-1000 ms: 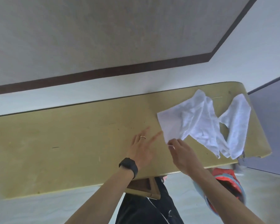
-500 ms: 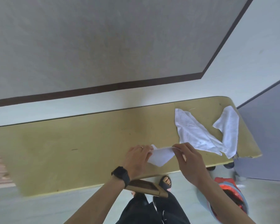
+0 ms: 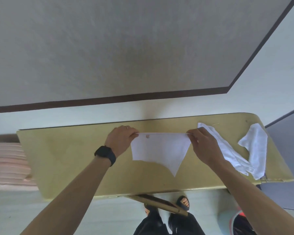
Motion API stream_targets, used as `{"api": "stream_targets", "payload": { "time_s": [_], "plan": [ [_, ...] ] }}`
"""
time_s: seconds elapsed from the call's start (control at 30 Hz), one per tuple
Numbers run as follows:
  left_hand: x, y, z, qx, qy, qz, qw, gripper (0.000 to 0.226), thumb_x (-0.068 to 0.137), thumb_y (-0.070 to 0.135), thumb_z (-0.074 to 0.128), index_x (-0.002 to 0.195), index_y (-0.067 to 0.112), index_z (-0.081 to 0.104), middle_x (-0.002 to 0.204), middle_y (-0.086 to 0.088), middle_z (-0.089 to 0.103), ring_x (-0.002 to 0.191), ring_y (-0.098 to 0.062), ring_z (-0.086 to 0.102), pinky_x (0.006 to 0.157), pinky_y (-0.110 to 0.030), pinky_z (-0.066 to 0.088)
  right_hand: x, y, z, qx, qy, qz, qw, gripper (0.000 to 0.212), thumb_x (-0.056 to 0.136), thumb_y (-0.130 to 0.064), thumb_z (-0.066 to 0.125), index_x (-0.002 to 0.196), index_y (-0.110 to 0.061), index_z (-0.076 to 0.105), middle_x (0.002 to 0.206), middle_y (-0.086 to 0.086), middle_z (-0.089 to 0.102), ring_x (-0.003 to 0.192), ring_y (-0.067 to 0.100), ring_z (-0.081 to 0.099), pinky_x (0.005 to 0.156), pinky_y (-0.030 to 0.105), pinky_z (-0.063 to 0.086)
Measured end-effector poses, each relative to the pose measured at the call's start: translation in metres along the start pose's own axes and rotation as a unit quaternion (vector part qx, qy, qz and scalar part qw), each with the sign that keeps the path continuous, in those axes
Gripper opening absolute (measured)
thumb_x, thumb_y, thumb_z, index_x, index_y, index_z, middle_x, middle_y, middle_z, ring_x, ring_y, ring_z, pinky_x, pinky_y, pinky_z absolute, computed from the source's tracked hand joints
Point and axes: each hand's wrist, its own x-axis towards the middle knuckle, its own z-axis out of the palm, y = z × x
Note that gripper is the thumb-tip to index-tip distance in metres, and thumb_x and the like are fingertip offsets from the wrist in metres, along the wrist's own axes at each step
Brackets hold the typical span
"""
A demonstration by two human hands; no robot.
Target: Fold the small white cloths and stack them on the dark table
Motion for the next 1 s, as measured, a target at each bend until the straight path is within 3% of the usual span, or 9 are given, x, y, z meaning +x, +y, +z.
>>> {"api": "stream_targets", "payload": {
  "time_s": [0.23,0.43,0.53,0.67,0.73,0.8,0.87,0.93,1.0],
  "plan": [
    [0.047,-0.015,-0.031,0.036,0.169,0.042,0.984,0.012,0.094,0.021,0.065,0.099,0.020,0.076,0.088,0.001,0.073,0.084,-0.027,0.064,0.074,-0.036,0.050,0.069,-0.022,-0.007,-0.043,0.079,-0.042,0.995,0.017,0.097,-0.024,0.058,0.106,-0.025,0.072,0.103,-0.008,0.064,0.091,0.016,0.062,0.070,0.033,0.052],
    [0.036,-0.031,0.005,0.066,0.168,0.063,0.982,0.011,0.083,0.018,0.076,0.090,0.027,0.076,0.080,0.009,0.072,0.076,-0.020,0.065,0.069,-0.033,0.054,0.057,-0.012,0.018,-0.065,0.034,-0.005,0.997,0.019,0.098,-0.029,0.056,0.108,-0.030,0.072,0.111,-0.012,0.060,0.102,0.014,0.058,0.069,0.032,0.051],
    [0.011,-0.037,0.047,0.062,0.133,0.064,0.987,0.009,0.083,0.025,0.068,0.086,0.029,0.076,0.077,0.012,0.072,0.076,-0.016,0.066,0.069,-0.029,0.056,0.029,0.006,0.045,-0.084,-0.024,0.016,0.996,0.019,0.097,-0.027,0.058,0.109,-0.031,0.072,0.113,-0.012,0.059,0.108,0.015,0.057,0.072,0.032,0.050],
    [-0.036,-0.045,0.113,0.038,0.047,0.036,0.998,0.014,0.075,0.023,0.085,0.083,0.029,0.076,0.076,0.012,0.072,0.077,-0.015,0.067,0.071,-0.028,0.055,-0.024,0.033,0.081,-0.087,-0.101,0.057,0.989,0.019,0.097,-0.024,0.059,0.108,-0.026,0.074,0.113,-0.009,0.062,0.106,0.018,0.058,0.077,0.032,0.049],
    [-0.063,-0.043,0.140,0.030,0.001,0.036,0.999,0.003,0.079,0.028,0.077,0.079,0.029,0.075,0.073,0.012,0.070,0.073,-0.015,0.067,0.069,-0.027,0.054,-0.052,0.043,0.095,-0.085,-0.141,0.082,0.983,0.020,0.097,-0.022,0.058,0.106,-0.023,0.075,0.114,-0.008,0.062,0.107,0.019,0.057,0.082,0.031,0.047],
    [-0.088,-0.039,0.160,0.022,-0.039,0.029,0.999,0.012,0.081,0.036,0.064,0.075,0.031,0.074,0.068,0.014,0.067,0.070,-0.012,0.065,0.067,-0.024,0.052,-0.078,0.050,0.104,-0.090,-0.182,0.103,0.974,0.021,0.098,-0.022,0.055,0.107,-0.022,0.075,0.116,-0.008,0.062,0.108,0.018,0.056,0.086,0.030,0.046],
    [-0.111,-0.037,0.177,0.041,-0.085,0.027,0.995,0.006,0.072,0.032,0.078,0.073,0.032,0.072,0.067,0.016,0.065,0.069,-0.011,0.064,0.065,-0.022,0.051,-0.101,0.055,0.109,-0.101,-0.217,0.120,0.963,0.023,0.099,-0.023,0.053,0.108,-0.023,0.074,0.119,-0.009,0.060,0.110,0.017,0.054,0.090,0.030,0.045],
    [-0.129,-0.035,0.190,0.037,-0.135,0.011,0.990,0.016,0.070,0.026,0.084,0.078,0.032,0.072,0.071,0.014,0.066,0.075,-0.013,0.066,0.068,-0.026,0.051,-0.120,0.057,0.112,-0.113,-0.251,0.134,0.952,0.024,0.097,-0.023,0.052,0.108,-0.024,0.073,0.120,-0.010,0.059,0.112,0.016,0.052,0.091,0.030,0.046],
    [-0.141,-0.031,0.192,0.015,-0.170,-0.013,0.985,0.007,0.089,0.026,0.067,0.094,0.028,0.072,0.088,0.008,0.071,0.092,-0.019,0.065,0.081,-0.033,0.048,-0.133,0.058,0.115,-0.125,-0.280,0.137,0.942,0.024,0.096,-0.024,0.051,0.109,-0.024,0.072,0.121,-0.011,0.058,0.114,0.015,0.051,0.092,0.029,0.045]
  ]
}}
